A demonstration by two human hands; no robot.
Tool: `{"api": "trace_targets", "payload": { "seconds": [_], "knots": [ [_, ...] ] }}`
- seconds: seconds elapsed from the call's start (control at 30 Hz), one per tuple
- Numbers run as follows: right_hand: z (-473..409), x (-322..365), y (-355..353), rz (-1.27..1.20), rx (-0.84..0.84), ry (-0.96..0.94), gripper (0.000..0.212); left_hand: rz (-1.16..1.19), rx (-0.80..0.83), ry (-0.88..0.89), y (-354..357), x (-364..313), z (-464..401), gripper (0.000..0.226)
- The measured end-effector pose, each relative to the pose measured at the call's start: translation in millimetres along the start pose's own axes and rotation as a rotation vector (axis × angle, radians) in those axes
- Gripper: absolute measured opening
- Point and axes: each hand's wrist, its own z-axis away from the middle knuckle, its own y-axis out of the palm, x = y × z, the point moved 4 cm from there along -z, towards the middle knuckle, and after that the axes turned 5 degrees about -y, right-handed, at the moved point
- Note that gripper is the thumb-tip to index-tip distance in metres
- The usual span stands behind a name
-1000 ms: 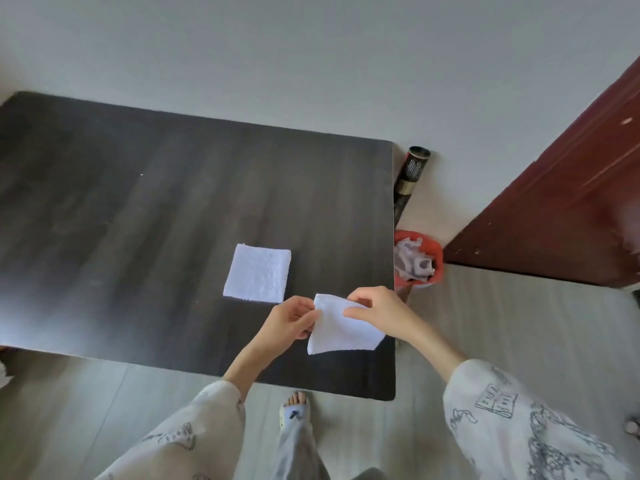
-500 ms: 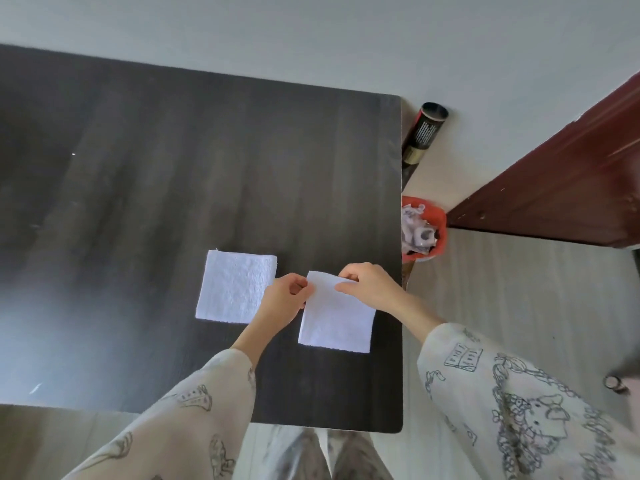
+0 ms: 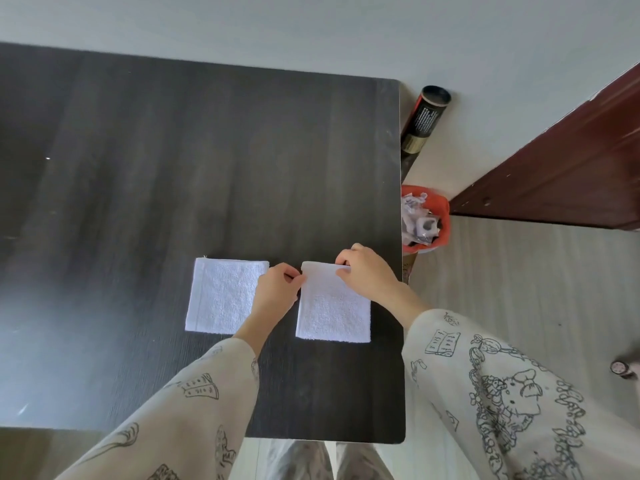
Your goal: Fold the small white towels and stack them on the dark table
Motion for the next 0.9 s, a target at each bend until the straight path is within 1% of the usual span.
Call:
{"api": "trace_targets", "payload": {
  "seconds": [0.1, 0.17, 0.27, 0.33, 0.47, 0.6, 0.67, 0.77, 0.9],
  "knots": [
    [5, -1, -3, 0.061, -0.037, -0.001, 0.03, -0.017, -0.01, 0.006, -1, -2, 4, 0.02],
    [16, -4, -6, 0.058, -0.081, 0.014, 0.034, -0.036, -0.04, 0.025, -4, -3, 12, 0.025],
    [49, -15, -10, -0.035, -0.205, 0.079, 0.035, -0.039, -0.095, 0.095, -8, -8, 32, 0.03],
    [75, -24, -8, -0.124, -0.271, 0.147, 0.034, -0.022, -0.091, 0.159, -7, -12, 50, 0.03],
    [139, -43, -1, -0.363, -0.349, 0.33, 0.035, -0.057, 0.014, 0.288, 14, -31, 84, 0.029],
    [211, -64, 5, -0.543, -0.405, 0.484, 0.034, -0.204, 0.186, 0.426, 58, -55, 120, 0.024],
    [249, -77, 5, -0.597, -0.437, 0.534, 0.034, -0.269, 0.268, 0.479, 86, -68, 147, 0.024],
    [320, -103, 4, -0.654, -0.56, 0.588, 0.031, -0.359, 0.378, 0.605, 137, -86, 197, 0.025],
    [436, -144, 16, -0.696, -0.696, 0.689, 0.027, -0.445, 0.443, 0.717, 208, -105, 261, 0.024]
  ]
}}
